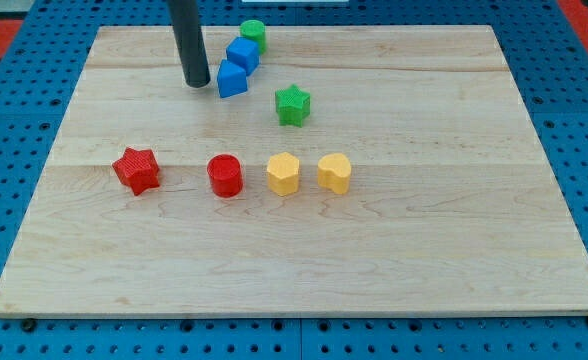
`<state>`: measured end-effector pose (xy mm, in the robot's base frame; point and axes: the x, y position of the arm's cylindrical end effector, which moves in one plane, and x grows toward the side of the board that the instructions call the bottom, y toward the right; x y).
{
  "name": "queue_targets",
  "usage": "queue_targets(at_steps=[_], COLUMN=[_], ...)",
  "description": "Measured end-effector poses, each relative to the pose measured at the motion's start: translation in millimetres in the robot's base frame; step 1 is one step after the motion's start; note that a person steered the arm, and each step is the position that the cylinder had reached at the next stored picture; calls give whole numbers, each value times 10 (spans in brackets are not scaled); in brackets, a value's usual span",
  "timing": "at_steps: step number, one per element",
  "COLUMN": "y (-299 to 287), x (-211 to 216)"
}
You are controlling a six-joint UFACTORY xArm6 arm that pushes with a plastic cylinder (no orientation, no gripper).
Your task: Push the green star below the blue triangle
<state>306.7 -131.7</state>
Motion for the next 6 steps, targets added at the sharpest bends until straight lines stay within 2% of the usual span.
queue_targets(at_steps=[1, 3, 4, 5, 6], y=[268, 578, 981, 1530, 1512], x=[207, 1134, 1188, 801, 780])
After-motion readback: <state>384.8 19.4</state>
